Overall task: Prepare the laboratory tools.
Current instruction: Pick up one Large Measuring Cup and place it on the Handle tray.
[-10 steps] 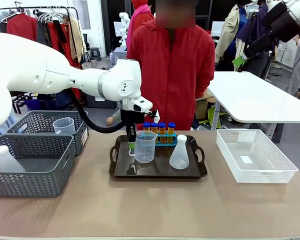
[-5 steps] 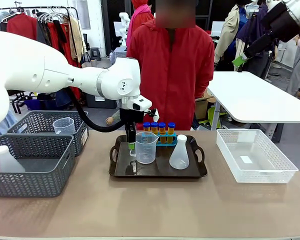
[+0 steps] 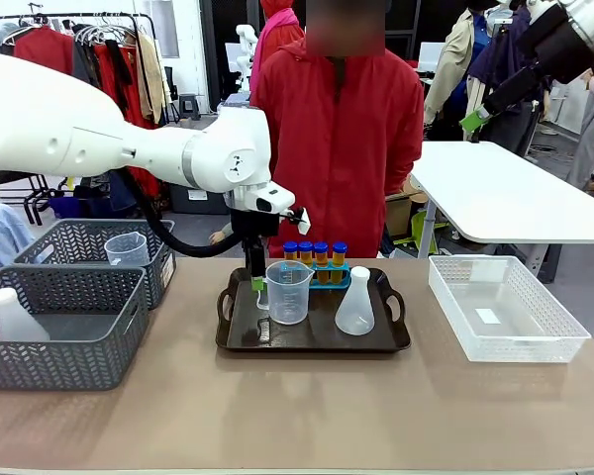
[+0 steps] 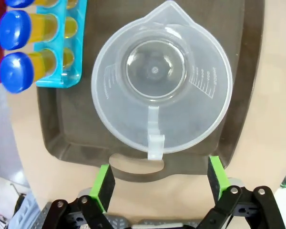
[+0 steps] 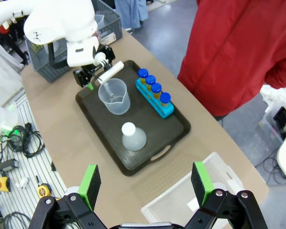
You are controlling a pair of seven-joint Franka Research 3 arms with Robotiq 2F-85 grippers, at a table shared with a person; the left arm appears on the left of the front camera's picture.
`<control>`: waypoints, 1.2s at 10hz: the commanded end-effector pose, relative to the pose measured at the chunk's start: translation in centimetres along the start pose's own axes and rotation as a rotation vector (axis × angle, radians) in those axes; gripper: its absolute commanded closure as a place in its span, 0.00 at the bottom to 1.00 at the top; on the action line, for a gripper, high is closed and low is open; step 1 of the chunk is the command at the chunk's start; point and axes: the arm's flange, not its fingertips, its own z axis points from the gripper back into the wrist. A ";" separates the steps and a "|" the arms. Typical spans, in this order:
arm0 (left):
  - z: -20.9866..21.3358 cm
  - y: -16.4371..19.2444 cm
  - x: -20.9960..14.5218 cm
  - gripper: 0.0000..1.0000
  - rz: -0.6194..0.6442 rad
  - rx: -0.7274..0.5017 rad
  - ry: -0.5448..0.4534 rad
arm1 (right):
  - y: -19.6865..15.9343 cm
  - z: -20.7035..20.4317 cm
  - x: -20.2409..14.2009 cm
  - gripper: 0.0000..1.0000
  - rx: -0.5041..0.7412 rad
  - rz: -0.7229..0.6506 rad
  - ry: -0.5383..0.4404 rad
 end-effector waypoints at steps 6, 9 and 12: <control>1.8 -0.5 -1.6 0.00 0.036 0.008 -0.049 | 0.1 0.1 0.0 0.00 0.006 0.004 -0.006; 1.8 -0.5 -1.6 0.00 0.036 0.008 -0.049 | 0.1 0.1 0.0 0.00 0.006 0.004 -0.006; 2.7 -2.9 -4.1 0.00 0.030 0.017 -0.101 | 0.1 0.1 0.0 0.00 0.006 0.004 -0.006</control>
